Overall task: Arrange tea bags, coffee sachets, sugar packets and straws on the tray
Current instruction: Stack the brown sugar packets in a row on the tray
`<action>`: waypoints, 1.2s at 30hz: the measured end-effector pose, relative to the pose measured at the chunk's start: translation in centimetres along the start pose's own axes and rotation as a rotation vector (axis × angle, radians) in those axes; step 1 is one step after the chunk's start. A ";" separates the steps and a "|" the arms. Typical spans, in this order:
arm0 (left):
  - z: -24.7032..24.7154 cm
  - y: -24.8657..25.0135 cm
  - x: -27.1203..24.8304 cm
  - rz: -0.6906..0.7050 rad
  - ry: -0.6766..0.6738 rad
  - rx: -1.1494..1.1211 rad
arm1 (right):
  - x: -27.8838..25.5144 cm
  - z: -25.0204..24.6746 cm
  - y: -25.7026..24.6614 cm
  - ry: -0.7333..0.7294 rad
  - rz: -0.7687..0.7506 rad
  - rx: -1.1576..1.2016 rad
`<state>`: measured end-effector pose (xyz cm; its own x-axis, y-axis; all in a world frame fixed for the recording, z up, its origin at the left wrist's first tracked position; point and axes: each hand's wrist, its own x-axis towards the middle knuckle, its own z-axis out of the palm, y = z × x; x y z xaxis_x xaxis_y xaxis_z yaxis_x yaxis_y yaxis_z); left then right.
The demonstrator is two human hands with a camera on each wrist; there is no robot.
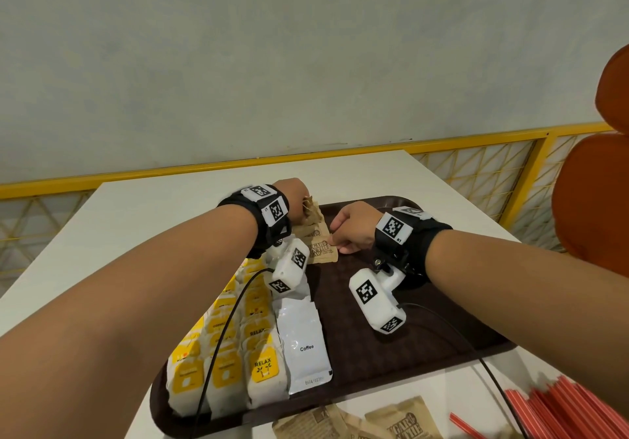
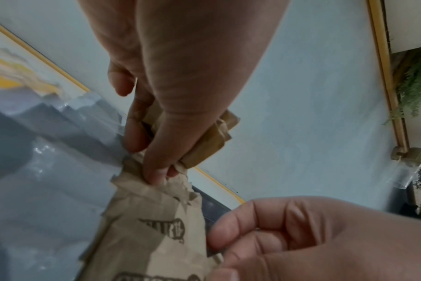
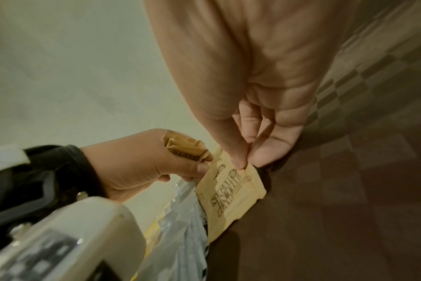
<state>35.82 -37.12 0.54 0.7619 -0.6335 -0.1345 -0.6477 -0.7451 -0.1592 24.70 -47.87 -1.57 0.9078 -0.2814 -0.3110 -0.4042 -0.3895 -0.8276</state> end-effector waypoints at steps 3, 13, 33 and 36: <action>-0.1 -0.4 -0.2 -0.029 0.032 -0.060 | -0.1 0.0 0.0 -0.003 0.008 0.012; -0.2 -0.4 -1.2 0.016 -0.016 -0.032 | -0.1 0.3 -0.2 -0.004 0.019 0.054; 0.5 -0.9 -3.9 0.069 0.169 -1.285 | -0.1 0.1 -1.1 0.178 -0.195 0.191; 0.8 -0.7 -4.1 0.065 0.241 -1.537 | -0.9 0.1 -2.3 0.098 -0.333 0.496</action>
<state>33.13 -33.81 0.39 0.8130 -0.5771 0.0771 -0.1713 -0.1106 0.9790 24.80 -46.67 0.55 0.9525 -0.3032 0.0276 0.0220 -0.0220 -0.9995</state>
